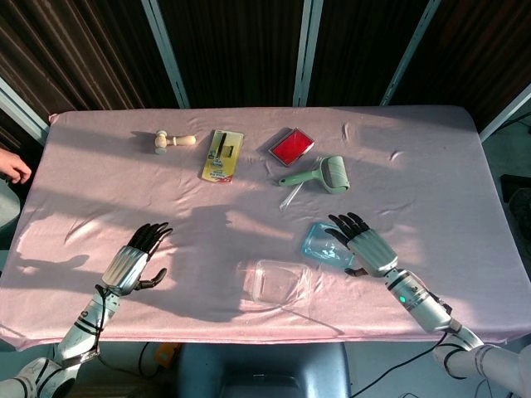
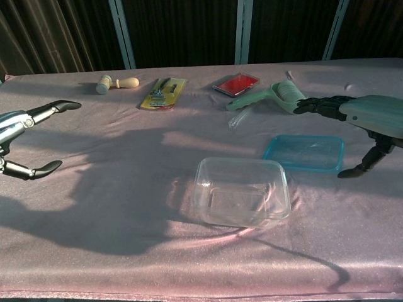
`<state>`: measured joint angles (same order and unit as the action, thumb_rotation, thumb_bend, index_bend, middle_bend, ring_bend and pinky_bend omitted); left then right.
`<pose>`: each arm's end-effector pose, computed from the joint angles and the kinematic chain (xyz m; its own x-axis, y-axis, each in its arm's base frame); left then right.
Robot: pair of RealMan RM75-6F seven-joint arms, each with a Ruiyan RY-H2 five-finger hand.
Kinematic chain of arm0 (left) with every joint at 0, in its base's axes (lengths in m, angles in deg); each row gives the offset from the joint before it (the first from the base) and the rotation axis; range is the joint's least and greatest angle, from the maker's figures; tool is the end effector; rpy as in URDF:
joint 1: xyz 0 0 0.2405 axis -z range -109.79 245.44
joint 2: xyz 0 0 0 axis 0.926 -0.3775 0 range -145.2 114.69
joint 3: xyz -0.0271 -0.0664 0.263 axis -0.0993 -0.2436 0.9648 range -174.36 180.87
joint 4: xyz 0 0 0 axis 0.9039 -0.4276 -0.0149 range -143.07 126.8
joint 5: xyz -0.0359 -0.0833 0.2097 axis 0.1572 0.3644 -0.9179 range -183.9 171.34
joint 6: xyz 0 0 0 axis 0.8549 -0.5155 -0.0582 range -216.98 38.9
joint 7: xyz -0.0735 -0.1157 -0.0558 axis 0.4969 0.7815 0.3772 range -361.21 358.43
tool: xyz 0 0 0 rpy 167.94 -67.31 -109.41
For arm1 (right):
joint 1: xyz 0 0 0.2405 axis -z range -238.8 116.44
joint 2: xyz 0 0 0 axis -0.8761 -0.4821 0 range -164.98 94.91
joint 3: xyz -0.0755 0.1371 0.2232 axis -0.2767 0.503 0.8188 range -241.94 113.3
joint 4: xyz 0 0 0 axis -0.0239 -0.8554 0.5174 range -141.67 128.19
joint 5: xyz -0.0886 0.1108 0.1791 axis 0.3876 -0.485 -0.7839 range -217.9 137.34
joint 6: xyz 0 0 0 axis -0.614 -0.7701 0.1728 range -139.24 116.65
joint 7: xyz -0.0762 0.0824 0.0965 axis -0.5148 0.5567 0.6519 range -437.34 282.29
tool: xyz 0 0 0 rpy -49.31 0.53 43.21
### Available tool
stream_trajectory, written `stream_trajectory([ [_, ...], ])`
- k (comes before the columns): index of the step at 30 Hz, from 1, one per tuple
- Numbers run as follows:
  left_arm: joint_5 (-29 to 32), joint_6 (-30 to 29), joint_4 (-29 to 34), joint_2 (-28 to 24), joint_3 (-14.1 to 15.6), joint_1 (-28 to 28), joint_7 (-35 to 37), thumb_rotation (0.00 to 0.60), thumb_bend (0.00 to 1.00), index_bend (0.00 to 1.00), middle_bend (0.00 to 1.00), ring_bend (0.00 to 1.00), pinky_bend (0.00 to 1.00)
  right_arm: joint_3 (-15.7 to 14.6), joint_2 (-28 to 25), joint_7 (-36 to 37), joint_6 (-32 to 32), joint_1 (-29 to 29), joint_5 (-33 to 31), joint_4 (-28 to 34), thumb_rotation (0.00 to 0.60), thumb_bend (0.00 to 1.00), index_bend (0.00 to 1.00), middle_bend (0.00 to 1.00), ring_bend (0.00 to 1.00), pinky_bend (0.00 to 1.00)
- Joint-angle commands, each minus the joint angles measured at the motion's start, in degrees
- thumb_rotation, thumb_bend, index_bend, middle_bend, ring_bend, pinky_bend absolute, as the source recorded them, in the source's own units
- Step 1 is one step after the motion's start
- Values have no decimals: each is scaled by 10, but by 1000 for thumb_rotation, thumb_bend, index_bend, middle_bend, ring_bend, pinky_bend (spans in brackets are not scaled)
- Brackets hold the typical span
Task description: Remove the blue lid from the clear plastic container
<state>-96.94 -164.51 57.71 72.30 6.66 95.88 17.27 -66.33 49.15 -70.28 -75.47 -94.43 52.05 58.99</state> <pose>-0.2838 0.2970 0.0058 0.2519 0.2040 0.9460 0.9001 -0.4084 -0.1516 -0.2782 -0.3303 0.0074 0.5504 -0.1973 0.8113 -0.7686 -0.4993 0.4000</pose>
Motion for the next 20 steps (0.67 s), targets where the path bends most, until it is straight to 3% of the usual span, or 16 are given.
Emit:
stream_trajectory([
  [1, -4, -20, 30, -33, 11, -22, -22, 600, 348, 0, 0, 0, 0, -25, -84, -57, 22, 19, -16, 108, 600, 169, 0, 0, 0, 0],
  [6, 10, -49, 122, -122, 31, -69, -93, 600, 349, 0, 0, 0, 0, -42, -190, -115, 11, 57, -55, 238, 600, 125, 0, 0, 0, 0],
  [10, 42, -114, 184, -177, 32, -130, -206, 600, 351, 0, 0, 0, 0, -38, -241, -189, -115, 150, -114, 303, 600, 124, 0, 0, 0, 0],
  [12, 49, -153, 185, -176, 28, -159, -224, 600, 352, 0, 0, 0, 0, -28, -236, -222, -199, 205, -146, 310, 600, 124, 0, 0, 0, 0],
  [17, 67, -168, 170, -169, 26, -185, -229, 600, 359, 0, 0, 0, 0, -11, -216, -193, -284, 261, -171, 293, 600, 125, 0, 0, 0, 0],
  [20, 57, -171, 175, -175, 21, -190, -214, 600, 362, 0, 0, 0, 0, -5, -216, -151, -291, 282, -176, 260, 600, 124, 0, 0, 0, 0],
])
